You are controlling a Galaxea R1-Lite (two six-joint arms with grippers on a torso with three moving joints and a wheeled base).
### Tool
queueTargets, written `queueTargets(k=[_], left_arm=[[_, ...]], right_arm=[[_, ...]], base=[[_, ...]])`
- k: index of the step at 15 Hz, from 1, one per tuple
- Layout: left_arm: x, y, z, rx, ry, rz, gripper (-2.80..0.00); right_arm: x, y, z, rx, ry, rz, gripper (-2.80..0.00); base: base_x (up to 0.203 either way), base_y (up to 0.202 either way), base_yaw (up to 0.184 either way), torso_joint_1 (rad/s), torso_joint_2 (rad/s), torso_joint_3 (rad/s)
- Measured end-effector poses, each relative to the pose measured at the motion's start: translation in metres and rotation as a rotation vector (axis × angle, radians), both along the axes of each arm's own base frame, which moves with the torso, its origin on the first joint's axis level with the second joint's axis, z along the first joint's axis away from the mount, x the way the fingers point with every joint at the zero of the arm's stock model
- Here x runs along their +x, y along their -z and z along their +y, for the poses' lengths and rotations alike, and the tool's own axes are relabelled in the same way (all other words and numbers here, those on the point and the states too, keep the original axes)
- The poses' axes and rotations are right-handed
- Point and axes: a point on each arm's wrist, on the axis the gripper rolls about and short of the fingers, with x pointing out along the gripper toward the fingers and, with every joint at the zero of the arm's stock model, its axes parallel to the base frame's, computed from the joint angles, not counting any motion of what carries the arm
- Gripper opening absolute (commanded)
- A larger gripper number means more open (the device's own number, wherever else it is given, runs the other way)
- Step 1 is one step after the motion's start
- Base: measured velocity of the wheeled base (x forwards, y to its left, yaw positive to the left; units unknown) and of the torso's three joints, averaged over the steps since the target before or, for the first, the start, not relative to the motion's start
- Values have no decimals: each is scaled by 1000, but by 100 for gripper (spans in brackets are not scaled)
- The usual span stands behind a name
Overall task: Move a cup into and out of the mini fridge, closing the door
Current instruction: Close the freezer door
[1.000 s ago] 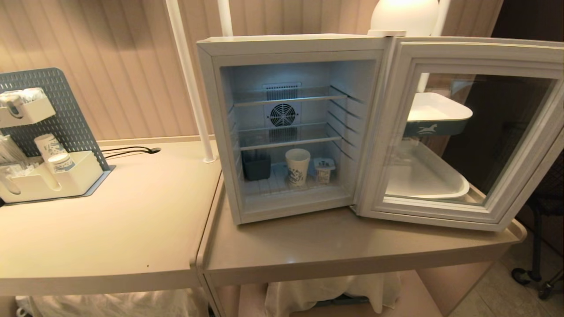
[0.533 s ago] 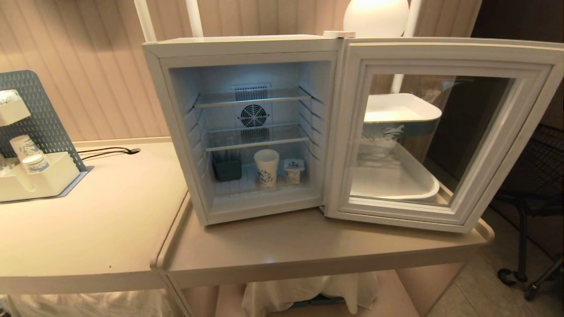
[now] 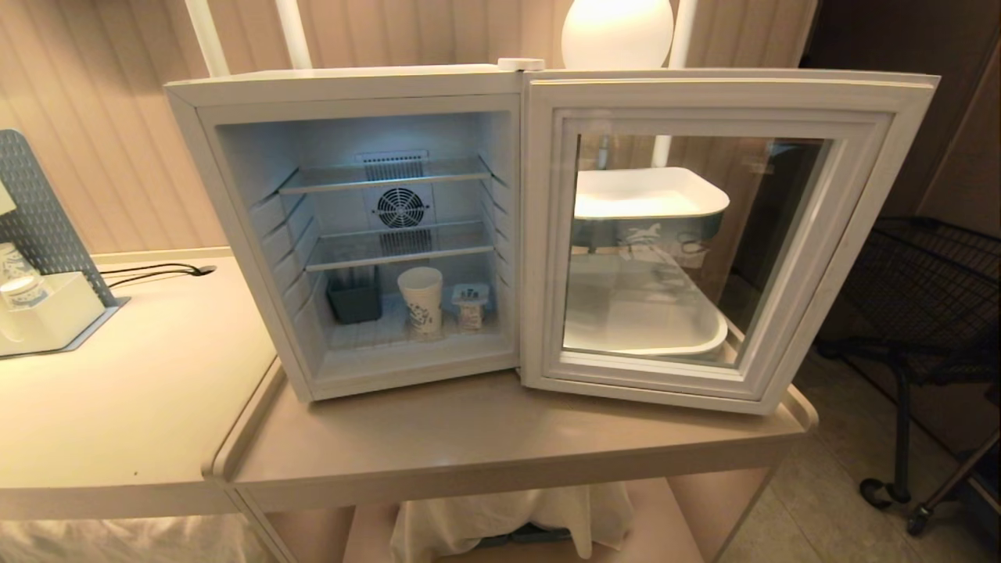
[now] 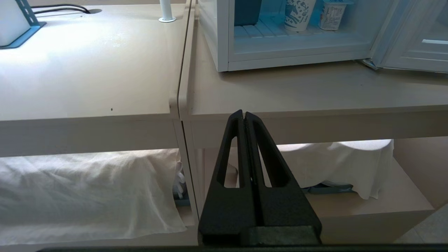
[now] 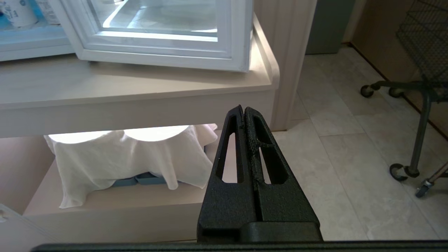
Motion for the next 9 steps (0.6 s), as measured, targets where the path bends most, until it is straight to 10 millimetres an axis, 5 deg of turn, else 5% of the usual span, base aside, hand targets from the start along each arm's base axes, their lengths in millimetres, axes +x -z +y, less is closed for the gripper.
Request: queueTargets(k=[6, 9], left_arm=[[0, 0, 0, 0, 0, 0, -280], [0, 0, 0, 0, 0, 1, -280]], right_arm=[[-3, -11, 0, 18, 5, -41, -280], [-20, -78, 0, 39, 19, -205, -280]], base=[[0, 0, 0, 0, 0, 0], [0, 0, 0, 0, 0, 0]])
